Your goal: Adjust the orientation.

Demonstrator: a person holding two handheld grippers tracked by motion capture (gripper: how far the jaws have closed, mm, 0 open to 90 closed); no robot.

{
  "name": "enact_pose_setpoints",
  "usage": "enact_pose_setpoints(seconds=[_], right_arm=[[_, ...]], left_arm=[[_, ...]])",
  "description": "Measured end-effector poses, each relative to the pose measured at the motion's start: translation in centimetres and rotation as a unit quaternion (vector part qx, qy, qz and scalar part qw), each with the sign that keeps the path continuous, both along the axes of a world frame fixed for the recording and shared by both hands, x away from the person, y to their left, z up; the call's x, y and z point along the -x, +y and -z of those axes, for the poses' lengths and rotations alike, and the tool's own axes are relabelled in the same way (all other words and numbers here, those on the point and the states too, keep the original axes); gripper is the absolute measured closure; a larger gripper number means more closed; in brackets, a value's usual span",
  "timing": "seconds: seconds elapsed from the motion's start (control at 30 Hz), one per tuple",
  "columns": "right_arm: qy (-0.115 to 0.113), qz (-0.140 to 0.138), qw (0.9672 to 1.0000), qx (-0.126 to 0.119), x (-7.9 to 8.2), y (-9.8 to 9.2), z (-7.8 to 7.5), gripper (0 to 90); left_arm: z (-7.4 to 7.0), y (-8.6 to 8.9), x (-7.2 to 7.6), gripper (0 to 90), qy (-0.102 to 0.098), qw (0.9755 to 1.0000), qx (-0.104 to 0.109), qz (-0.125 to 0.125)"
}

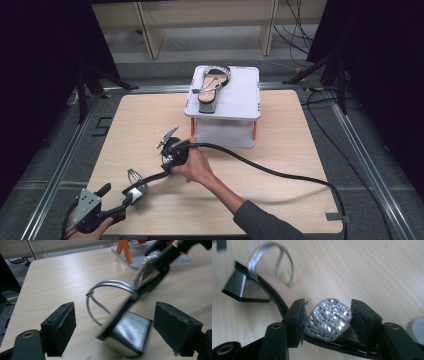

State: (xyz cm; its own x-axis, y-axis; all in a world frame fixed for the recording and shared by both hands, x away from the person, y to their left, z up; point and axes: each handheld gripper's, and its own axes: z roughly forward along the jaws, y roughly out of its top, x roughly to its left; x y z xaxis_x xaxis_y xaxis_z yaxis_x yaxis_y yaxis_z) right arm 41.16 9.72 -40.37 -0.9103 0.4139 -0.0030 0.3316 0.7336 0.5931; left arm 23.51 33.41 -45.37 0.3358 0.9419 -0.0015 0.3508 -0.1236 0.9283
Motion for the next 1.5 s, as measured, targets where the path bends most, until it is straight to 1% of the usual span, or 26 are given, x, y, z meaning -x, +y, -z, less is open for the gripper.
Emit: enact_pose_setpoints(seconds=[0.03, 0.17, 0.2, 0.27, 0.47, 0.5, 0.53, 0.57, 0.6, 0.63, 0.7, 0.73, 0.8, 0.87, 0.97, 1.0, 1.03, 1.07, 1.1, 1.13, 1.17, 1.23, 1.3, 1.33, 1.4, 1.5], right_arm=[[-0.005, -0.012, 0.9999, 0.008, 0.2, -0.3, 0.0, 50.9], [0.010, -0.021, 0.9997, 0.009, 0.4, -1.6, 0.3, 54.9], [0.020, -0.023, 0.9995, 0.011, 0.4, -2.7, 0.8, 57.4], [0.025, -0.023, 0.9993, 0.015, 0.3, -3.9, 1.4, 58.3], [0.057, -0.017, 0.9982, 0.014, -0.3, -6.2, 3.5, 58.8], [0.052, -0.012, 0.9984, 0.018, -0.6, -6.4, 3.8, 56.9], [0.035, -0.005, 0.9989, 0.033, -0.8, -6.7, 4.0, 53.6], [0.039, 0.005, 0.9988, 0.030, -0.8, -7.0, 4.2, 50.6], [0.052, 0.013, 0.9984, 0.018, -0.9, -7.3, 4.3, 50.7], [0.049, 0.009, 0.9986, 0.018, -1.0, -7.5, 4.3, 51.0], [0.055, 0.015, 0.9984, 0.010, -0.6, -7.8, 4.3, 55.7], [0.043, 0.008, 0.9990, 0.012, -0.6, -7.9, 4.4, 55.5], [0.051, 0.021, 0.9982, 0.022, 0.0, -8.0, 4.4, 55.6], [0.041, 0.008, 0.9987, 0.028, 0.2, -8.1, 4.6, 59.9], [0.042, 0.007, 0.9986, 0.031, 0.3, -8.1, 4.4, 60.9], [0.040, -0.003, 0.9985, 0.036, -0.2, -8.2, 4.4, 61.3], [0.043, -0.006, 0.9985, 0.035, -0.4, -8.2, 4.3, 61.4], [0.042, -0.009, 0.9985, 0.033, -0.6, -8.3, 4.3, 61.4], [0.051, -0.006, 0.9982, 0.031, -1.0, -8.3, 4.2, 61.8], [0.045, -0.011, 0.9985, 0.031, -1.5, -8.3, 4.2, 62.3], [0.047, -0.003, 0.9984, 0.031, -1.8, -8.4, 4.1, 62.6], [0.035, -0.007, 0.9988, 0.034, -2.9, -8.6, 4.2, 58.4], [0.047, 0.010, 0.9986, 0.025, -3.5, -8.6, 4.2, 50.3], [0.045, 0.009, 0.9987, 0.024, -3.8, -8.6, 4.2, 48.4], [0.039, 0.010, 0.9989, 0.026, -3.6, -8.7, 4.0, 43.5], [0.031, 0.027, 0.9985, 0.035, -3.0, -9.0, 3.5, 41.6]], left_arm=[[0.0, 0.0, 0.0, 17.8, -0.002, 1.0000, -0.001, -0.001], [0.0, 0.0, 0.0, 17.8, 0.000, 1.0000, -0.001, -0.002], [0.0, 0.0, 0.1, 17.8, 0.000, 1.0000, -0.001, -0.003], [0.0, 0.1, 0.0, 17.8, 0.001, 1.0000, -0.004, -0.001], [0.0, 0.0, 0.0, 17.8, 0.002, 1.0000, -0.004, -0.001], [0.1, 0.0, 0.0, 17.8, 0.003, 1.0000, -0.006, 0.000], [0.1, 0.0, 0.0, 17.8, 0.005, 1.0000, -0.006, 0.001], [0.1, 0.0, 0.0, 17.8, 0.005, 1.0000, -0.005, 0.001], [0.1, -0.1, -0.1, 17.8, 0.005, 1.0000, -0.004, 0.001], [0.1, -0.1, -0.1, 17.8, 0.006, 1.0000, -0.006, 0.002], [0.2, -0.1, 0.0, 17.8, 0.011, 0.9999, -0.003, 0.003], [0.2, -0.1, 0.0, 17.8, 0.008, 1.0000, -0.002, 0.003], [0.2, -0.1, -0.1, 17.8, 0.008, 1.0000, -0.005, 0.003], [0.2, -0.2, -0.1, 17.8, 0.007, 0.9999, -0.008, 0.005], [0.2, -0.1, 0.0, 17.8, 0.008, 0.9999, -0.008, 0.004], [0.2, -0.1, 0.0, 17.8, 0.012, 0.9999, -0.005, 0.004], [0.2, -0.1, 0.0, 17.9, 0.008, 0.9999, -0.009, 0.006], [0.1, -0.1, 0.0, 17.8, 0.012, 0.9998, -0.013, 0.006], [0.2, -0.2, 0.0, 17.8, 0.009, 0.9999, -0.010, 0.006], [0.2, -0.2, -0.1, 17.8, 0.009, 0.9999, -0.008, 0.007], [0.2, -0.2, -0.1, 17.8, 0.009, 0.9999, -0.008, 0.007], [0.2, -0.2, 0.0, 17.9, 0.011, 0.9998, -0.012, 0.010], [0.2, -0.1, 0.0, 17.8, 0.012, 0.9998, -0.013, 0.009], [0.1, -0.1, 0.0, 17.9, 0.013, 0.9997, -0.017, 0.010], [0.2, -0.3, -0.1, 17.8, 0.009, 0.9999, -0.010, 0.010], [0.3, -0.3, 0.0, 17.8, 0.011, 0.9999, -0.008, 0.009]])
